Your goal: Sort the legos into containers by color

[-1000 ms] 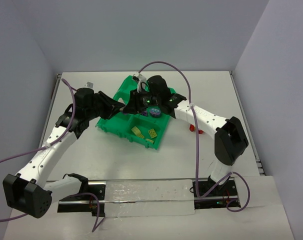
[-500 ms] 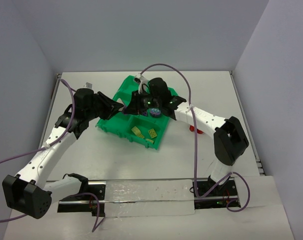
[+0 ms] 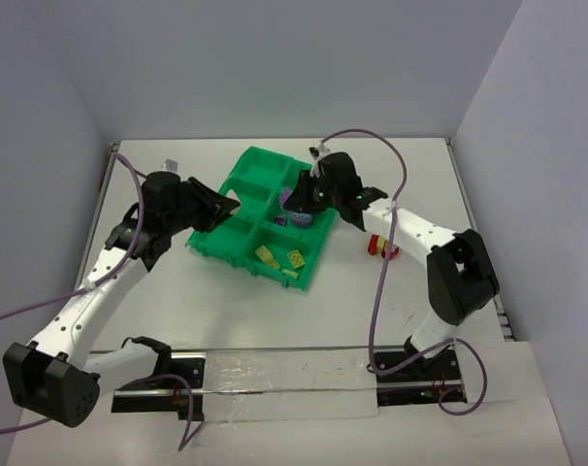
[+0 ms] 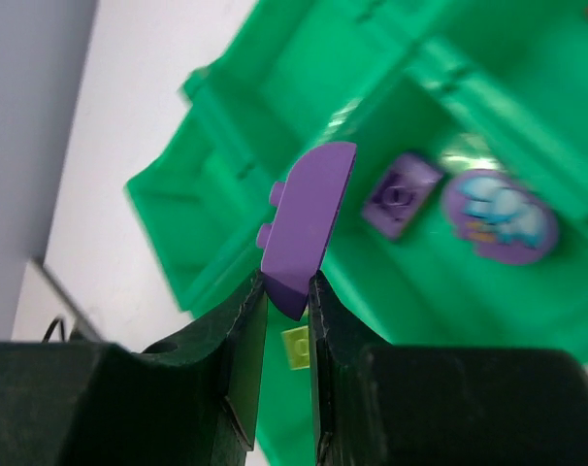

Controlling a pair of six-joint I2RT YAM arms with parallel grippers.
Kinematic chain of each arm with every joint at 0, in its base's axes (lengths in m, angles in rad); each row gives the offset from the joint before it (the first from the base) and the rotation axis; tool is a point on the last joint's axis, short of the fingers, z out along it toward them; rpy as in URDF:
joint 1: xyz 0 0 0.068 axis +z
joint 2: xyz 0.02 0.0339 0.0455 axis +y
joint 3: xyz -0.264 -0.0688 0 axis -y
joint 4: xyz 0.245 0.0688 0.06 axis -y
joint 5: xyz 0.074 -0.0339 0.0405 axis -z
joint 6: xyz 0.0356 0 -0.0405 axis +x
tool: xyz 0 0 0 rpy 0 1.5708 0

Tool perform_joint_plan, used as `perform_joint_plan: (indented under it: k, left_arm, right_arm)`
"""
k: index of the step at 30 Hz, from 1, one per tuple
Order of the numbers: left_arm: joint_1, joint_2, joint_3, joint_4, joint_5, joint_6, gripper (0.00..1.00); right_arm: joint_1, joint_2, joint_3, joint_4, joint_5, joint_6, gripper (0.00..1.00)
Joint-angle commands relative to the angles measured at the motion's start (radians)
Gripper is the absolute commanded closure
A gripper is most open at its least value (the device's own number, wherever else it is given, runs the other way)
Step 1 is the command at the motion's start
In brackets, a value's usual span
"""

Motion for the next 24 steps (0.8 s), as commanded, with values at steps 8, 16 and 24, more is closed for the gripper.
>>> perform_joint_plan:
  k: [8, 16, 24]
  left_arm:
    - [0.002, 0.037, 0.034, -0.011, 0.013, 0.042, 1.0]
    - [0.002, 0.071, 0.031, -0.061, -0.03, 0.052, 1.0]
    - [0.007, 0.141, 0.03, -0.104, -0.112, 0.04, 0.99]
  right_arm:
    - [-0.042, 0.027, 0.009, -0.093, 0.108, -0.031, 0.93]
    - [-0.042, 0.062, 0.065, -0.152, 0.108, -0.038, 0.42]
    - [-0.042, -0.011, 0.086, -0.181, 0.143, -0.043, 0.36]
